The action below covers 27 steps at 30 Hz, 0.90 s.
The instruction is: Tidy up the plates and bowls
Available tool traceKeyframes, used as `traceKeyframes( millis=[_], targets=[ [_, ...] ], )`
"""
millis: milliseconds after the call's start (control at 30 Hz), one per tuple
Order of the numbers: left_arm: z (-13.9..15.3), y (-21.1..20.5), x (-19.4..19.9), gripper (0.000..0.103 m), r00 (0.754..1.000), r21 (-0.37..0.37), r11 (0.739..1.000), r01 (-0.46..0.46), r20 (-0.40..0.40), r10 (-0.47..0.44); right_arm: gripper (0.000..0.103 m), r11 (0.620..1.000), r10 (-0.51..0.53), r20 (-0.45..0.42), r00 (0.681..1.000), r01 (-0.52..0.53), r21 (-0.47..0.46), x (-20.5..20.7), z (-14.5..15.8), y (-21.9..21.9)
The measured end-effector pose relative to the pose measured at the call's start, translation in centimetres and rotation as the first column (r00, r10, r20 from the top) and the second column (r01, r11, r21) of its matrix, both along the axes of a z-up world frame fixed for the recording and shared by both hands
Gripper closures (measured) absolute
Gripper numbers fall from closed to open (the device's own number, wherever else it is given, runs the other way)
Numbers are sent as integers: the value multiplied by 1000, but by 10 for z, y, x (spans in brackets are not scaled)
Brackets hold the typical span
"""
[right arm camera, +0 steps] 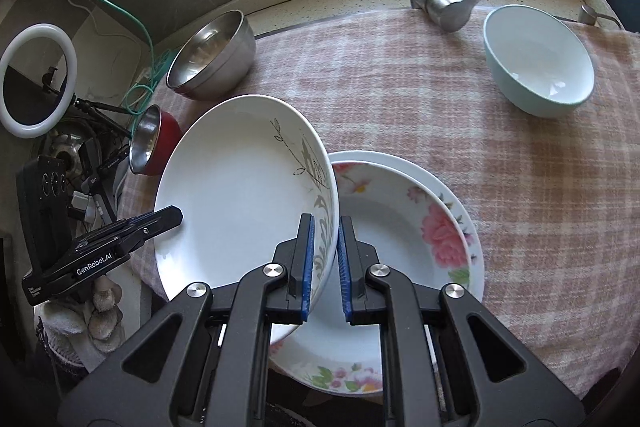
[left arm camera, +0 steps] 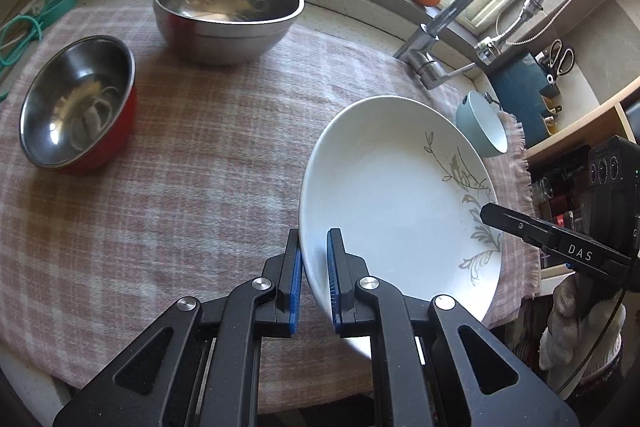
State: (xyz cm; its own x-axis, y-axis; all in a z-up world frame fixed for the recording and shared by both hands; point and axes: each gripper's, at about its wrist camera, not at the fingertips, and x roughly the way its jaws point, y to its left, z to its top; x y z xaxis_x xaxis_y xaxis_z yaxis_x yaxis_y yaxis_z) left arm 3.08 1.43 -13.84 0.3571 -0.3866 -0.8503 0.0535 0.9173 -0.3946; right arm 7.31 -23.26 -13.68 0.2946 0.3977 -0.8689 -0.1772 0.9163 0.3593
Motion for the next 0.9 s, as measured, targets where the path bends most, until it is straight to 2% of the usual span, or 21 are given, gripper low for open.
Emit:
traceKeyframes(
  millis=[467, 900],
  targets=[
    [-7, -50, 2, 93, 987, 22, 987, 157, -17, -157, 91, 992, -119, -28, 993, 117, -44, -30, -15, -51],
    [-11, -65, 2, 93, 981, 47, 980, 194, -28, -193, 91, 989, -140, -54, 989, 137, -62, -37, -27, -60]
  ],
)
